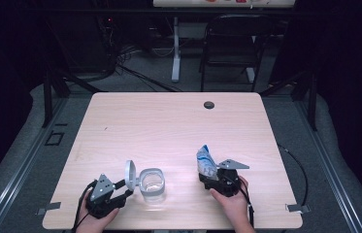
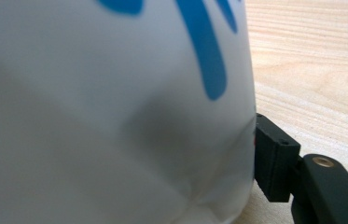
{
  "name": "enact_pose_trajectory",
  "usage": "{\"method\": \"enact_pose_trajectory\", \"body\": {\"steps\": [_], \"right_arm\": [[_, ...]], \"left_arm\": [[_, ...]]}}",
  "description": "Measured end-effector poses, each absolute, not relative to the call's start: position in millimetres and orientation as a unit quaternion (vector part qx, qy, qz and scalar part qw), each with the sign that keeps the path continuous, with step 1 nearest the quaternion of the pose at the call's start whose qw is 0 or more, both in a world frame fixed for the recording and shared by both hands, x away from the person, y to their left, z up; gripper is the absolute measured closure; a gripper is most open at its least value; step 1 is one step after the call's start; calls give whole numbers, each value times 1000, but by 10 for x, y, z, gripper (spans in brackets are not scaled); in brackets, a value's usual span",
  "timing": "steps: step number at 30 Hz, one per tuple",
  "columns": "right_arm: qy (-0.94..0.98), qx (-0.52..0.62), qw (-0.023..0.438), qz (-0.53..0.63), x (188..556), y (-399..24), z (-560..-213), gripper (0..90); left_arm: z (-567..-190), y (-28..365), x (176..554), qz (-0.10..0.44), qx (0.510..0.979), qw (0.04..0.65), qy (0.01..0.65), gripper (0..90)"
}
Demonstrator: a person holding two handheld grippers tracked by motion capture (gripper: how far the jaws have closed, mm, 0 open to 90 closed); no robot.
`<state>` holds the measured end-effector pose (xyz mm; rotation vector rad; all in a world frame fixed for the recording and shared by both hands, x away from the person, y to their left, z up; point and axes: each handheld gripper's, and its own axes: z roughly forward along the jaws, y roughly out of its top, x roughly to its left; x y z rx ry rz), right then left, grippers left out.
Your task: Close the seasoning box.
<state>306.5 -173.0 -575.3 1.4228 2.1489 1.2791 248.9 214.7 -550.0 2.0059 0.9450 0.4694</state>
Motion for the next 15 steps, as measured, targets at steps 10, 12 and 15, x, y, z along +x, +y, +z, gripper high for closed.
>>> {"method": "enact_pose_trajectory", "body": {"steps": [10, 12, 15], "right_arm": [[742, 479, 136, 449, 3047, -1738, -5653, 413], [741, 475, 140, 454, 3039, -1732, -5607, 413], [746, 469, 146, 450, 3032, -1727, -5548, 413]], "left_arm": [[-5499, 2145, 2488, 188, 802, 423, 377, 593], [-5492, 2143, 2484, 189, 804, 419, 378, 600], [-5489, 2147, 2488, 181, 807, 419, 375, 620]]}}
